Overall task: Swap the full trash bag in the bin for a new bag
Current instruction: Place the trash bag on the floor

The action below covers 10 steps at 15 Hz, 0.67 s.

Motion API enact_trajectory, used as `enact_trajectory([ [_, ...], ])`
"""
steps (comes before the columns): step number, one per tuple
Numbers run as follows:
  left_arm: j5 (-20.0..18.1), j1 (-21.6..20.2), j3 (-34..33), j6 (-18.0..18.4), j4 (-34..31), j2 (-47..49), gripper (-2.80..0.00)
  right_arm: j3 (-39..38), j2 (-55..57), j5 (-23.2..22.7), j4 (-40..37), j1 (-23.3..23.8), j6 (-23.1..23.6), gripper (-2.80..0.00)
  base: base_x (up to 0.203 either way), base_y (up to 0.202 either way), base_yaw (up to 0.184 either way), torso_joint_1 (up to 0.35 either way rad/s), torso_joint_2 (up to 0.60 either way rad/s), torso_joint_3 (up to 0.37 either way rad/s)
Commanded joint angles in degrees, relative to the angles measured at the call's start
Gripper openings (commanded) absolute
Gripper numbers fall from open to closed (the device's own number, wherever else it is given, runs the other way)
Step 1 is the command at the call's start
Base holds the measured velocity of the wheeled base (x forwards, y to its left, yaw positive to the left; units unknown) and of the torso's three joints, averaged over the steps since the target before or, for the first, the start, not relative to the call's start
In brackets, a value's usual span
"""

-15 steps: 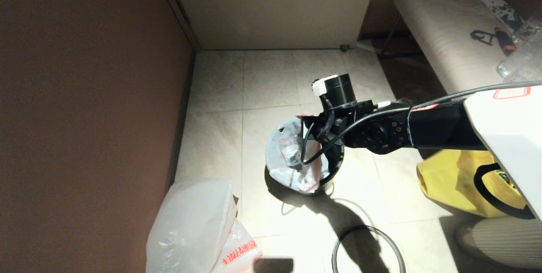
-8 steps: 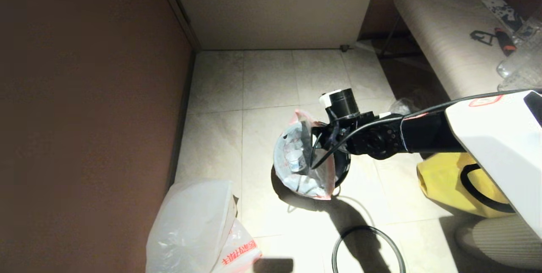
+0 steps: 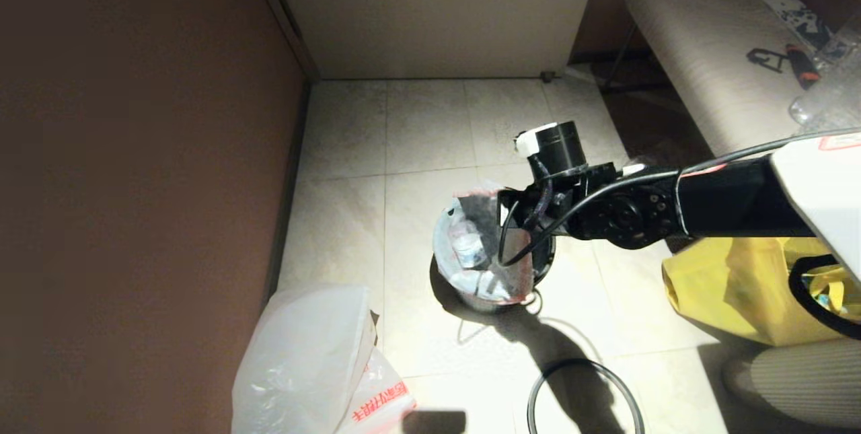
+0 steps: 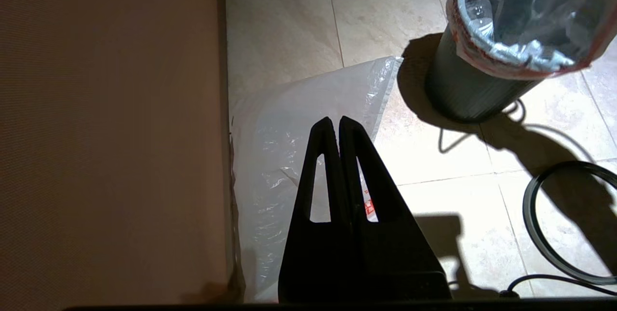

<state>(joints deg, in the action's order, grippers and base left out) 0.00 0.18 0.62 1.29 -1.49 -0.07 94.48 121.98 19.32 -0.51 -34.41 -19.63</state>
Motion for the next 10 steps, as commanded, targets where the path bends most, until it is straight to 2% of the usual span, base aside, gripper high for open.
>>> enact_trajectory([
  [1, 0.03, -0.01, -0.01, 0.03, -0.01, -0.01, -2.80, -1.64, -4.28, 0.10, 0.06, -0.97, -0.14, -2.80, 0.000, 0.000, 0.000, 0.000, 0.00, 0.000],
  [6, 0.07, -0.01, -0.01, 0.03, -0.01, -0.01, -2.80, -3.39, -5.50, 0.45, 0.23, -3.84, -0.06, -2.80, 0.000, 0.000, 0.000, 0.000, 0.00, 0.000],
  [10, 0.05, -0.01, -0.01, 0.03, -0.01, -0.01, -2.80, -9.29, -7.65, 0.96, 7.24, -4.13, 0.19, -2.80, 0.000, 0.000, 0.000, 0.000, 0.00, 0.000],
])
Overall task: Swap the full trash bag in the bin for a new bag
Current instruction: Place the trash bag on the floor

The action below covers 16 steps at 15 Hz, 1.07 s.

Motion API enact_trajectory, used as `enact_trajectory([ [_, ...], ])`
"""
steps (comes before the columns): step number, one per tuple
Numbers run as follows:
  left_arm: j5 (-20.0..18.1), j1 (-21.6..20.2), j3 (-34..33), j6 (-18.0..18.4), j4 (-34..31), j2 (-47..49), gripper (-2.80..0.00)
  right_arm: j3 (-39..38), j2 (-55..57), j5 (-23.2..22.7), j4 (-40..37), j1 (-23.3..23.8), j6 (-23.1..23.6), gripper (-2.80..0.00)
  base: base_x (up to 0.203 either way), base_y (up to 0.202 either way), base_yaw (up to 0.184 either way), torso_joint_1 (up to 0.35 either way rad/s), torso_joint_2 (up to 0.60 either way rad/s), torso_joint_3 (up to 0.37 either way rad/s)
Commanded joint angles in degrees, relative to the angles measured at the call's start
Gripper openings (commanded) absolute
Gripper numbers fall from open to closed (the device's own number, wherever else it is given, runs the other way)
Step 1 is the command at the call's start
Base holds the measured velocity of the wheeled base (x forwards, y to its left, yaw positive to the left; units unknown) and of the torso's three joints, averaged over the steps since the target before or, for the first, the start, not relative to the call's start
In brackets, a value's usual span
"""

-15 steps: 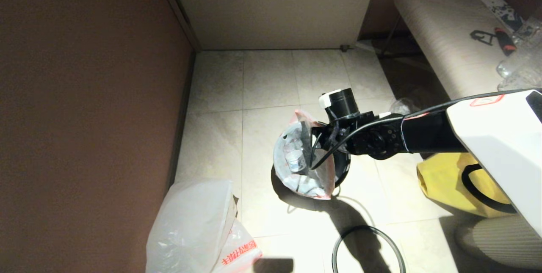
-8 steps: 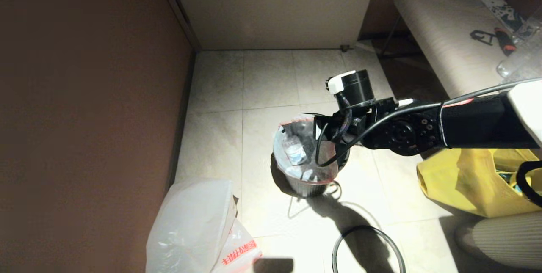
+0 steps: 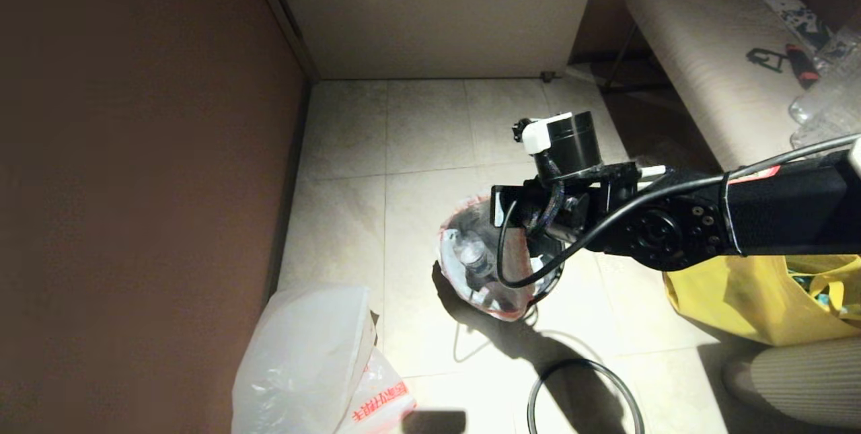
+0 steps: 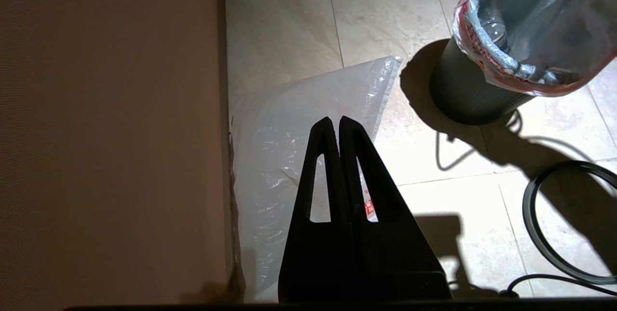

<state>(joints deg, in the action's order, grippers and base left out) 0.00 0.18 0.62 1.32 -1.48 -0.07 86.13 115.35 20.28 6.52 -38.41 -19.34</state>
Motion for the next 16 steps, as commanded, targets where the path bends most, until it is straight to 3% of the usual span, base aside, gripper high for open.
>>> enact_trajectory([
  [1, 0.00, -0.01, -0.01, 0.00, -0.02, -0.01, -2.80, -1.04, -1.64, 0.40, 0.41, -0.42, -0.08, -2.80, 0.000, 0.000, 0.000, 0.000, 0.00, 0.000],
  [10, 0.03, -0.01, -0.01, 0.00, -0.02, -0.01, -2.80, -0.98, -14.98, 1.89, -0.68, -8.43, 0.51, -2.80, 0.000, 0.000, 0.000, 0.000, 0.00, 0.000],
  [16, 0.02, -0.01, -0.01, 0.00, -0.02, -0.01, -2.80, 4.73, -23.06, 3.68, 0.32, -9.95, 5.81, -2.80, 0.000, 0.000, 0.000, 0.000, 0.00, 0.000],
])
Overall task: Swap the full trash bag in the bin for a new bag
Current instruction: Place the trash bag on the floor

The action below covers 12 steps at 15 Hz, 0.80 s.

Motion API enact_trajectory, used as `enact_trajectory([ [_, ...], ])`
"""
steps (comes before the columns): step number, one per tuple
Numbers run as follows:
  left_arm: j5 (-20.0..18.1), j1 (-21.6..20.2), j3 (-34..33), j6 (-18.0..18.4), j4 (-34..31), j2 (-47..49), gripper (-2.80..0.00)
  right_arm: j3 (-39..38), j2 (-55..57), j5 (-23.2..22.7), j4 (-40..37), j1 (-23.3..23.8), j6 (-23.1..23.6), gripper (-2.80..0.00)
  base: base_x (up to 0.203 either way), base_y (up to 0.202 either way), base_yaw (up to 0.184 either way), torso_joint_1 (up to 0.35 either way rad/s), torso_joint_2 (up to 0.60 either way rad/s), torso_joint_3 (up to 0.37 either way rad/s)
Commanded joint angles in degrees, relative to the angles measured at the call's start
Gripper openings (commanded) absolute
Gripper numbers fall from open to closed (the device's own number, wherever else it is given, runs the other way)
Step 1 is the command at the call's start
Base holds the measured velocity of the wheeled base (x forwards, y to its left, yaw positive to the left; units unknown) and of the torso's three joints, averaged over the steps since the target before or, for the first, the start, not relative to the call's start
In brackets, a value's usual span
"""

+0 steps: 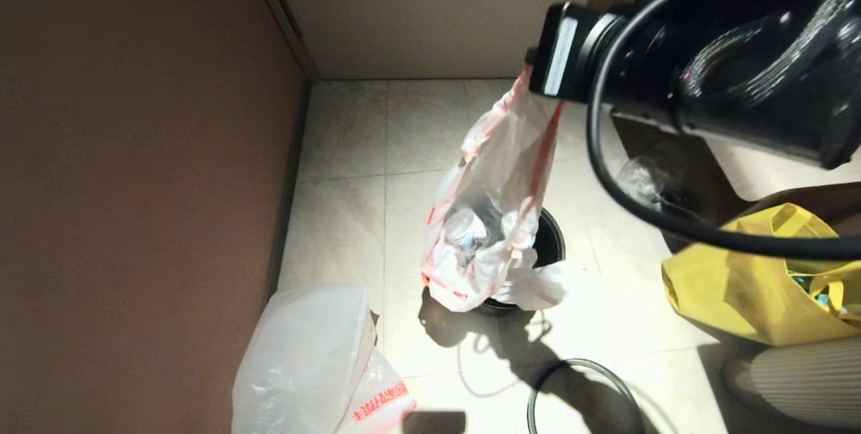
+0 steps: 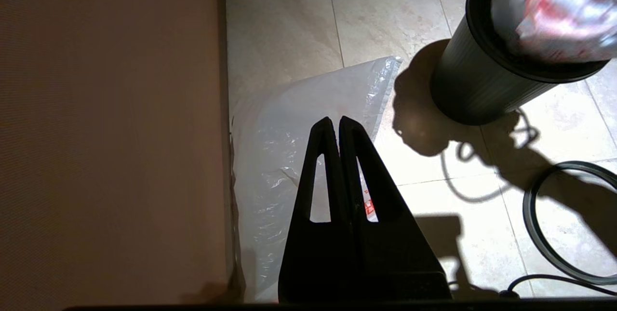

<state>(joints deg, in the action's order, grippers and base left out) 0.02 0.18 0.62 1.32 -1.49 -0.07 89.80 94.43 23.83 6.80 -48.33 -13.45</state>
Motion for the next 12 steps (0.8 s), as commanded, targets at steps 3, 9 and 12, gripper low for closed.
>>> enact_trajectory([
  [3, -0.02, -0.01, -0.01, 0.00, -0.01, -0.01, -2.80, 7.45, -3.06, 0.04, 0.40, 1.78, 5.15, -2.80, 0.000, 0.000, 0.000, 0.000, 0.00, 0.000],
  [9, 0.02, -0.01, -0.01, 0.00, -0.01, -0.01, -2.80, 18.64, 1.18, -0.87, 5.99, 11.95, 13.83, -2.80, 0.000, 0.000, 0.000, 0.000, 0.00, 0.000],
  [12, 0.06, -0.01, -0.01, 0.00, -0.01, 0.07, -2.80, 18.92, 3.48, -1.18, 6.12, 16.97, 13.94, -2.80, 0.000, 0.000, 0.000, 0.000, 0.00, 0.000],
])
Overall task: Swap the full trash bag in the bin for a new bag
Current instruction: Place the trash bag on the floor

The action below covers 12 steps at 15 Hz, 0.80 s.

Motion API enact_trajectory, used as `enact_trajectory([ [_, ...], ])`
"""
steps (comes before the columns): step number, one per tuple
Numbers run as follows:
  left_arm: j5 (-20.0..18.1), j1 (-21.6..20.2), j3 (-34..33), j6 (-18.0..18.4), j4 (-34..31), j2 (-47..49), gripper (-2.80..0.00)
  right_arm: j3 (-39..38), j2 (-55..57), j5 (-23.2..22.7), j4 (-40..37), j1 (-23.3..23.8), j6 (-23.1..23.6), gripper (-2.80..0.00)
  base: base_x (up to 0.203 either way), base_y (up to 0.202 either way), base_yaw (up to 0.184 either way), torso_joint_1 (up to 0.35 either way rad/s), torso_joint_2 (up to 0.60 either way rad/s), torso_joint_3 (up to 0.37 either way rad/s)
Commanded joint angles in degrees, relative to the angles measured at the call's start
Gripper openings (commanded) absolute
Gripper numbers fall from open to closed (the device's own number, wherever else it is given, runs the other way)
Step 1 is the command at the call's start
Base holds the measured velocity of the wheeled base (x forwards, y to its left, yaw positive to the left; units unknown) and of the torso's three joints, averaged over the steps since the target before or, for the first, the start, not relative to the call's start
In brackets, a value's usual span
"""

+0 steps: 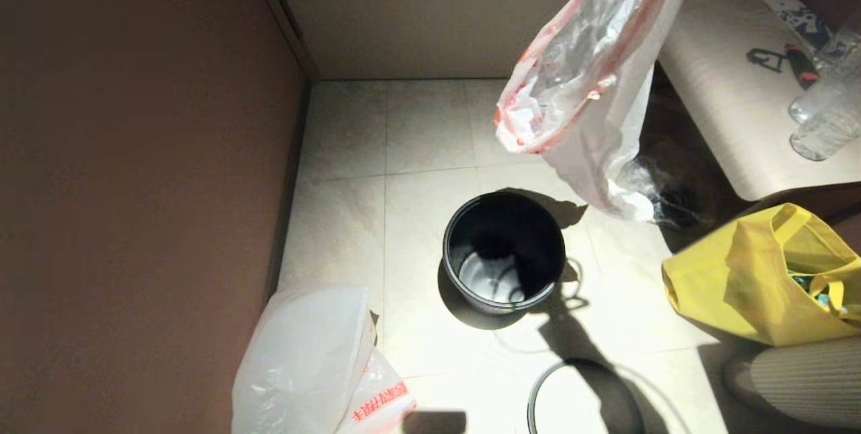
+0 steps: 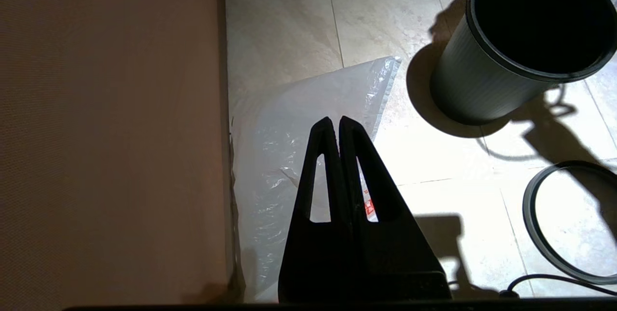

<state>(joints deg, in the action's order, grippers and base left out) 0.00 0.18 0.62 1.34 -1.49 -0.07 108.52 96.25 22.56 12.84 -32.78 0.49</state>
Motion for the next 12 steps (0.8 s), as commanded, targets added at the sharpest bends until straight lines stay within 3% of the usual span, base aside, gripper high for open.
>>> enact_trajectory([
  [1, 0.04, -0.01, -0.01, -0.02, -0.01, -0.01, -2.80, 0.15, 3.47, 0.14, 0.15, 3.92, -0.09, -2.80, 0.000, 0.000, 0.000, 0.000, 0.00, 0.000],
  [6, 0.00, -0.01, -0.01, -0.02, -0.01, -0.01, -2.80, 0.12, 20.98, -0.93, 6.83, 19.86, -2.70, -2.80, 0.000, 0.000, 0.000, 0.000, 0.00, 0.000],
  [12, 0.00, -0.01, -0.01, -0.02, -0.01, -0.01, -2.80, 0.52, 42.49, -0.48, 10.75, 28.23, -3.27, -2.80, 0.000, 0.000, 0.000, 0.000, 0.00, 0.000],
])
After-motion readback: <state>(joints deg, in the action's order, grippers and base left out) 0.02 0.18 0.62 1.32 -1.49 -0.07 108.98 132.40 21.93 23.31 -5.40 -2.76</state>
